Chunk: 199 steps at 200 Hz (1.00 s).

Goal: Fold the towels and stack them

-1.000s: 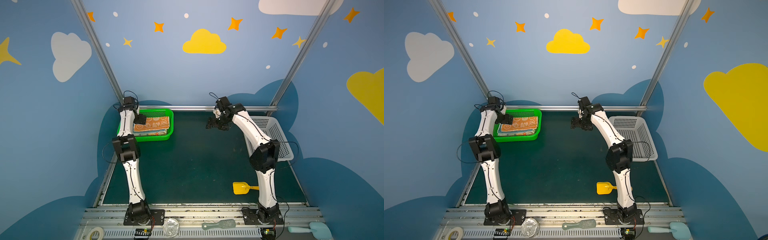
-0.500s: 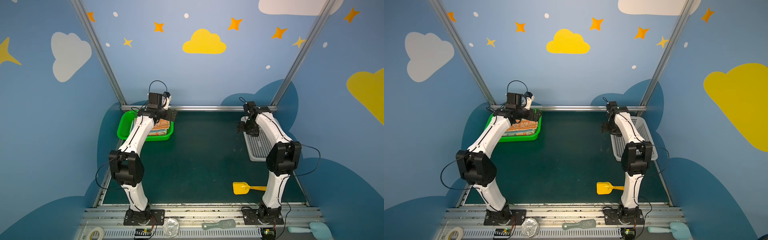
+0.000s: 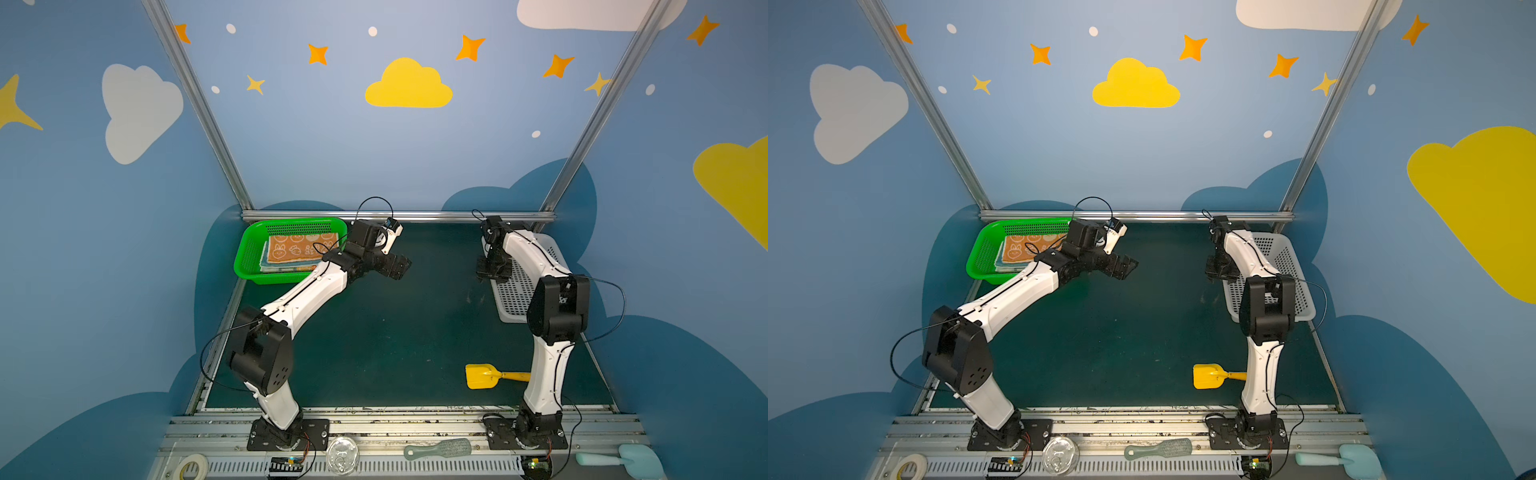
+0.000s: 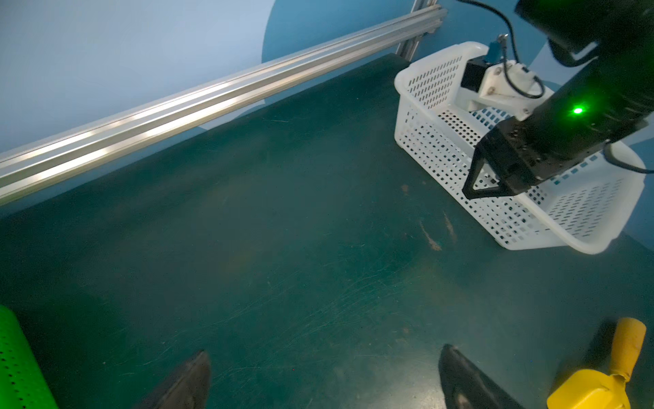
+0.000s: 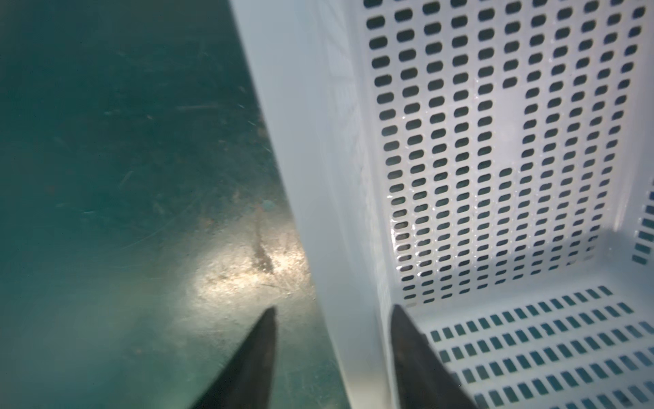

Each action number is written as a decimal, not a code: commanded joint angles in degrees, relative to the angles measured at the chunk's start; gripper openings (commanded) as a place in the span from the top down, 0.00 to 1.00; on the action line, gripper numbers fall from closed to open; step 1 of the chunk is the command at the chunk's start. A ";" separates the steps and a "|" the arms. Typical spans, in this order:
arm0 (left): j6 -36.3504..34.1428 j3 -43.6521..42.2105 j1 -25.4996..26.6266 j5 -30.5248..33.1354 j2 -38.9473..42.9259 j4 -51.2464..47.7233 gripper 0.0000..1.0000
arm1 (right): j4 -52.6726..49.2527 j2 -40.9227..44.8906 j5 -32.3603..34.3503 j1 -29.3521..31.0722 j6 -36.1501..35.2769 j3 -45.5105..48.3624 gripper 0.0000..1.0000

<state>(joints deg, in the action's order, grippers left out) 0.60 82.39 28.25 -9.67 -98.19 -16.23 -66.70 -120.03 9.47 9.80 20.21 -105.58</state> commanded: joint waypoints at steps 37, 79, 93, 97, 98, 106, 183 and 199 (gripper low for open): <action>1.19 -5.19 0.24 0.15 6.16 2.12 0.00 | -0.86 -3.56 0.19 4.93 0.60 -4.32 0.97; -0.74 -8.12 0.06 3.09 9.50 0.15 0.00 | -6.38 -11.88 -1.42 13.57 4.05 -20.06 1.00; -0.72 -9.37 -0.04 5.25 10.98 0.15 0.00 | -9.40 -16.18 -2.86 16.23 5.97 -28.05 1.00; -0.61 -9.91 -0.04 5.97 11.48 0.28 0.00 | -10.40 -17.53 -3.48 16.86 6.62 -30.65 1.00; -0.60 -10.03 0.01 6.15 11.59 0.30 0.00 | -10.61 -17.83 -3.67 16.98 6.74 -31.44 1.00; -0.67 -11.02 -0.18 7.29 12.38 0.49 0.00 | -12.38 -20.47 -5.53 18.06 7.84 -36.61 1.00; 0.23 -16.19 -1.35 8.92 16.27 -0.10 0.00 | 3.97 -24.82 -17.07 25.52 16.42 -40.51 0.96; 0.47 -17.27 -1.42 9.19 16.79 0.32 0.00 | 6.78 -25.46 -18.40 26.03 20.17 -42.25 0.91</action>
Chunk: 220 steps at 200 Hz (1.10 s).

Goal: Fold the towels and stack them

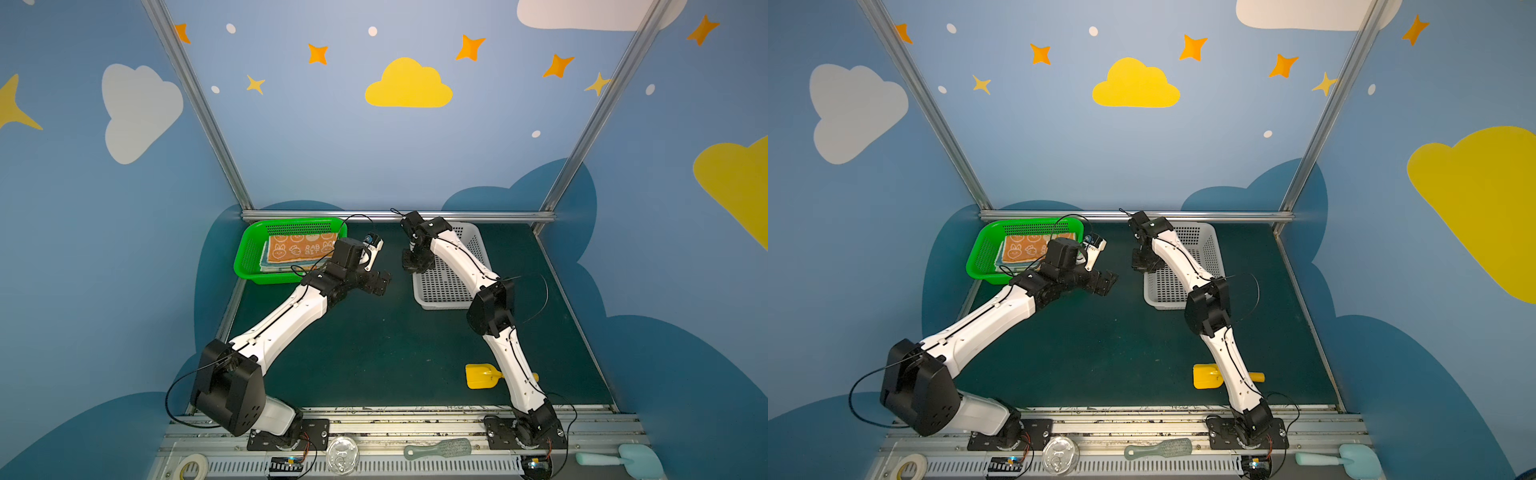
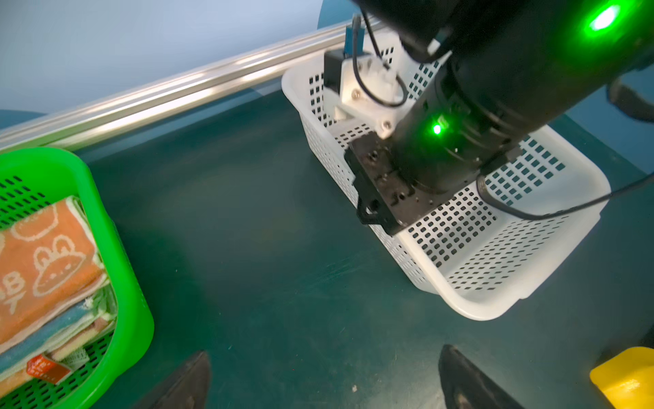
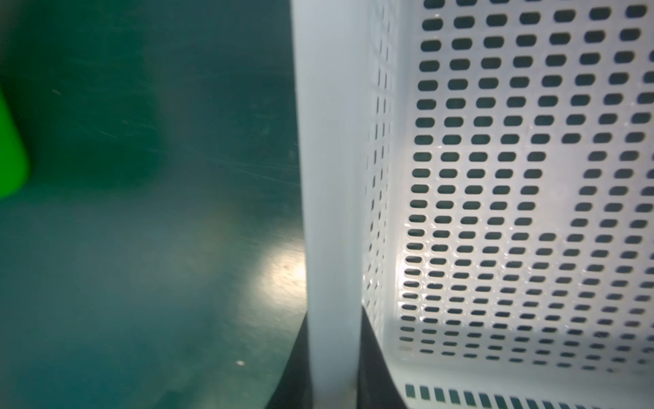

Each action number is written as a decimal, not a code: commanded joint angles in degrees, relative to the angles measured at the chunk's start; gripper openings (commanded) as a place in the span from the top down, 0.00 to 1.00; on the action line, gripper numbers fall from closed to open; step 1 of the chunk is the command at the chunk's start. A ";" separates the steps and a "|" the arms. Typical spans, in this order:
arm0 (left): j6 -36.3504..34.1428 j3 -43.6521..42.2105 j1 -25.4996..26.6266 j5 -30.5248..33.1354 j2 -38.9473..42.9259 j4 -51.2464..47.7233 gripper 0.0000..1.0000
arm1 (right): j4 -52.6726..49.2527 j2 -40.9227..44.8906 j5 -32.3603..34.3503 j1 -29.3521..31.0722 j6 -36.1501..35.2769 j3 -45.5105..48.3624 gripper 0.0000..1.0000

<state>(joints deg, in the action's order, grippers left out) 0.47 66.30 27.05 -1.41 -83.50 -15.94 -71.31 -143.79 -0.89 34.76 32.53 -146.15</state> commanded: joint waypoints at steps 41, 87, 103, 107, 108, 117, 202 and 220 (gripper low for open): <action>1.99 -2.18 -0.20 1.31 4.05 -0.91 0.00 | 9.47 -3.21 -8.39 1.36 7.15 -7.37 0.62; 1.82 -4.16 -1.31 5.08 6.93 -0.61 0.00 | 10.20 6.48 -8.26 0.31 -0.88 -2.59 0.05; 2.07 -5.10 -2.68 8.22 8.30 0.05 0.00 | 7.89 11.42 -6.78 -0.75 -5.24 -1.16 0.01; 2.16 -5.56 -3.20 8.93 8.66 0.43 0.00 | 7.38 12.90 -6.05 -1.11 -5.91 -0.18 0.01; 2.21 -5.65 -3.39 9.17 8.77 0.58 0.00 | 7.26 13.26 -5.84 -1.19 -5.99 0.03 0.01; 3.23 -7.05 -4.95 10.37 9.76 1.74 0.00 | 6.55 17.65 -2.96 -2.57 -6.41 3.68 0.01; 9.11 -32.56 -20.73 19.81 20.41 20.33 0.00 | 30.40 59.81 14.27 -27.78 -6.71 66.72 0.01; 8.13 -37.50 -21.36 21.50 20.05 28.15 0.00 | 43.16 67.39 19.83 -28.75 -9.28 81.37 0.01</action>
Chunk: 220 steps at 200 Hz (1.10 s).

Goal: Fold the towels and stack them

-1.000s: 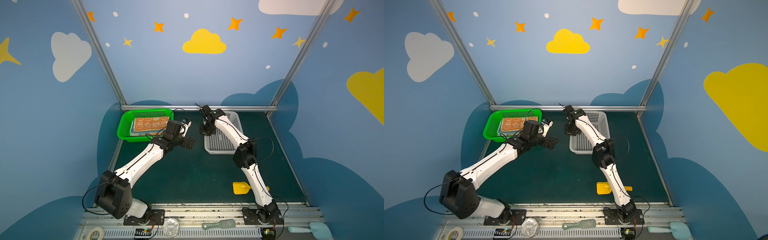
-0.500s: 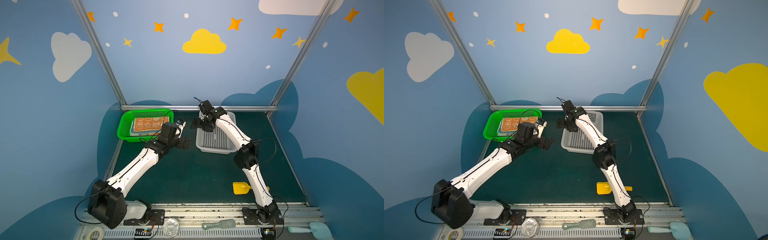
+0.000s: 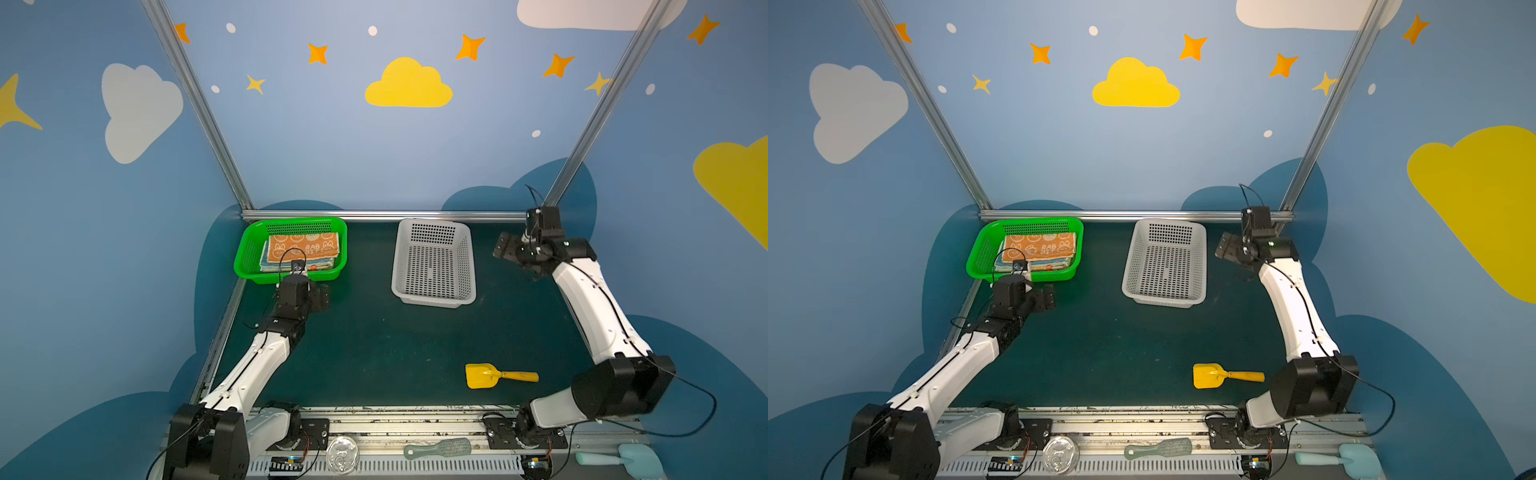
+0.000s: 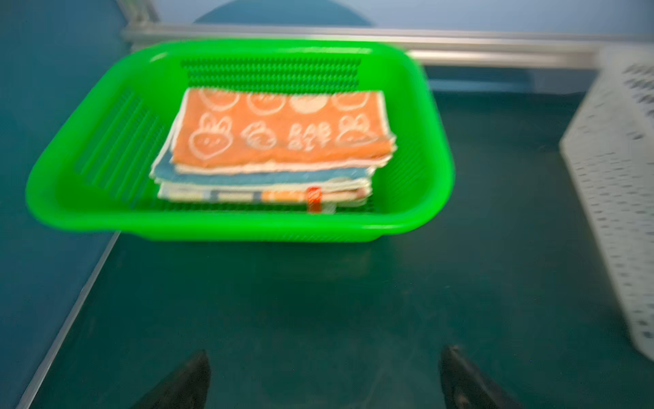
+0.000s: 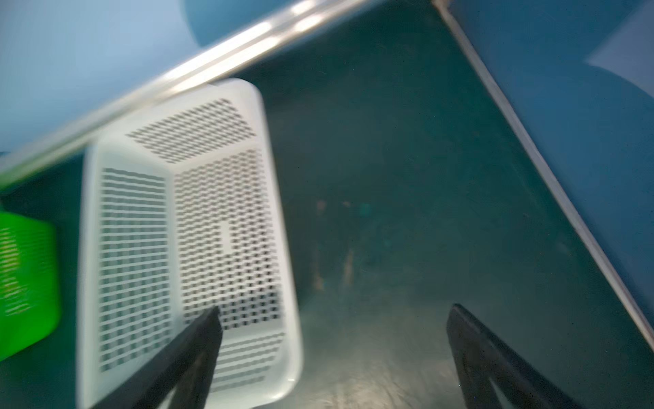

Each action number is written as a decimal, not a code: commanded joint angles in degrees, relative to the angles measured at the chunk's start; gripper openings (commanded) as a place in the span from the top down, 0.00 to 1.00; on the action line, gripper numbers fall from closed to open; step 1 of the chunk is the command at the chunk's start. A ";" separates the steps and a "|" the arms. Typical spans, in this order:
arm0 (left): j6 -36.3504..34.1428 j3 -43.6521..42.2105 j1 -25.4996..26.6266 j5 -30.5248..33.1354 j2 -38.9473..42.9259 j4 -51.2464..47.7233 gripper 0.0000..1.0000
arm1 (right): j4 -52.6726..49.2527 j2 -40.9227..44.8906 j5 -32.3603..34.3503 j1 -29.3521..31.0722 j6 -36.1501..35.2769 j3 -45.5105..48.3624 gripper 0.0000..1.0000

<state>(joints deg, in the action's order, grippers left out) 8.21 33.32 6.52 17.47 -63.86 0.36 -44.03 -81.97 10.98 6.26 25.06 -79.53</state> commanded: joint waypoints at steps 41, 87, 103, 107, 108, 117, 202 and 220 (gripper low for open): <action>-1.59 -6.81 -5.43 -1.36 -8.17 21.84 0.00 | 44.23 12.56 15.81 -0.37 -10.40 39.45 0.01; -2.70 -8.26 -7.89 -9.10 -13.57 30.41 0.00 | 44.62 7.10 11.50 -0.44 -13.08 39.51 0.01; -5.33 -6.62 -8.11 -12.48 -15.73 30.82 0.00 | 51.74 3.98 11.34 -0.02 -13.52 41.59 0.01; -6.38 -6.56 -8.10 -13.26 -16.41 31.39 0.00 | 54.07 3.45 11.06 0.06 -14.18 43.06 0.01; -6.50 -6.63 -8.10 -13.52 -16.58 31.69 0.00 | 54.07 3.45 11.06 0.06 -14.18 43.06 0.01; -6.65 -7.65 -8.50 -14.86 -19.11 36.40 0.00 | 58.79 2.22 11.21 0.39 -16.62 44.79 0.01; -8.41 -9.40 -8.43 -18.71 -23.82 43.37 0.00 | 69.35 -0.61 2.98 -2.17 -17.17 49.87 0.01; -8.38 -9.44 -8.42 -18.86 -23.60 43.31 0.00 | 72.86 -1.09 2.67 -1.97 -19.93 51.12 0.01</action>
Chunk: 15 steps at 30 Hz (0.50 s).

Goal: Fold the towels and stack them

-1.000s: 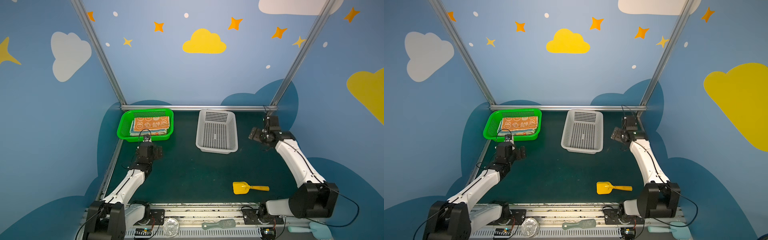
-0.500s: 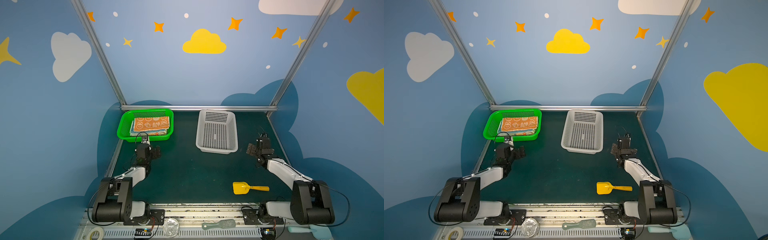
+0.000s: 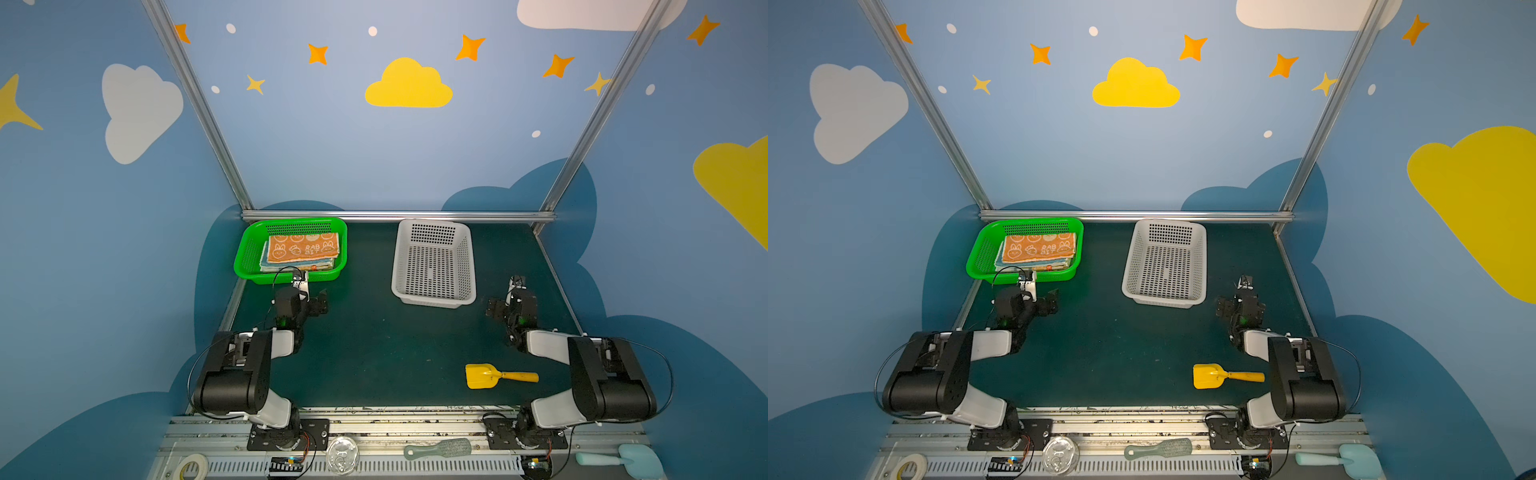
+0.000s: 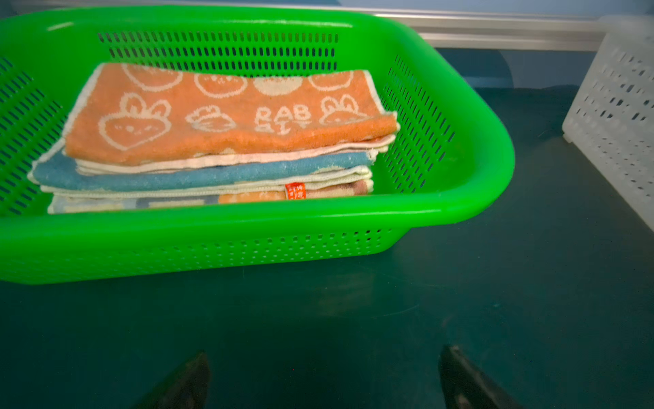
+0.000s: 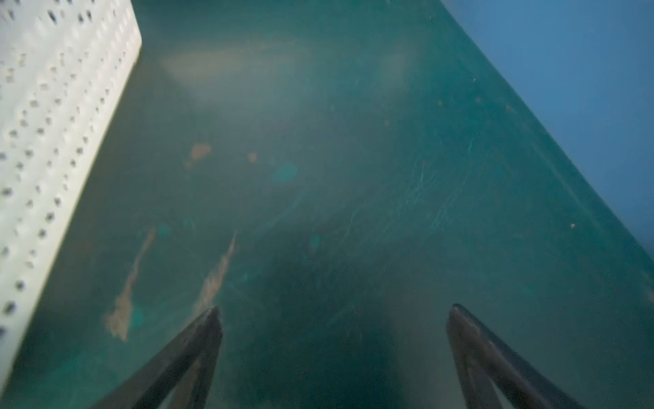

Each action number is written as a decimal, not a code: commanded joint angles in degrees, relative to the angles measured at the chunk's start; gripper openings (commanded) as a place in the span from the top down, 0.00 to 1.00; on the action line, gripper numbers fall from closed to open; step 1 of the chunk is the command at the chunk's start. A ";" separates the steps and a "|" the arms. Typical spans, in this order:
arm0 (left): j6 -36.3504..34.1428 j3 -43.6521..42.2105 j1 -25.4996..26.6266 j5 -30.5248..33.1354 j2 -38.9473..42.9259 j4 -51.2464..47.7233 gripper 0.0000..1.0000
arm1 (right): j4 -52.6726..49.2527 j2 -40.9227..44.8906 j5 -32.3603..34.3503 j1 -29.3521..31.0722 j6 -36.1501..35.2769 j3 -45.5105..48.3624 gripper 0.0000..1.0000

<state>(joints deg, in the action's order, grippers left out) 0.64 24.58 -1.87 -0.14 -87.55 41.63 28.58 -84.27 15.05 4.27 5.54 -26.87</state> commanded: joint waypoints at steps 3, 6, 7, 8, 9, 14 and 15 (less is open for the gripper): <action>-1.02 -0.49 0.11 -1.03 0.18 1.32 0.00 | -1.78 1.63 -1.50 -0.31 1.89 -2.22 0.01; -1.05 -0.41 0.16 -0.91 0.18 1.21 0.00 | -1.69 1.50 -1.38 -0.24 1.84 -2.22 0.01; -1.06 -0.47 0.11 -0.92 0.12 1.33 0.00 | -1.72 1.48 -1.41 -0.29 1.84 -2.20 0.01; -1.01 -0.37 0.17 -0.91 0.19 1.31 0.00 | -1.77 1.48 -1.45 -0.23 1.80 -2.22 0.01; -1.04 -0.42 0.12 -0.91 0.22 1.35 0.00 | -1.77 1.45 -1.34 -0.24 1.82 -2.22 0.01; -1.02 -0.41 0.17 -0.92 0.18 1.28 0.00 | -1.73 1.47 -1.42 -0.28 1.78 -2.24 0.01; -1.07 -0.32 0.13 -0.91 0.10 1.18 0.00 | -1.77 1.55 -1.43 -0.23 1.86 -2.22 0.01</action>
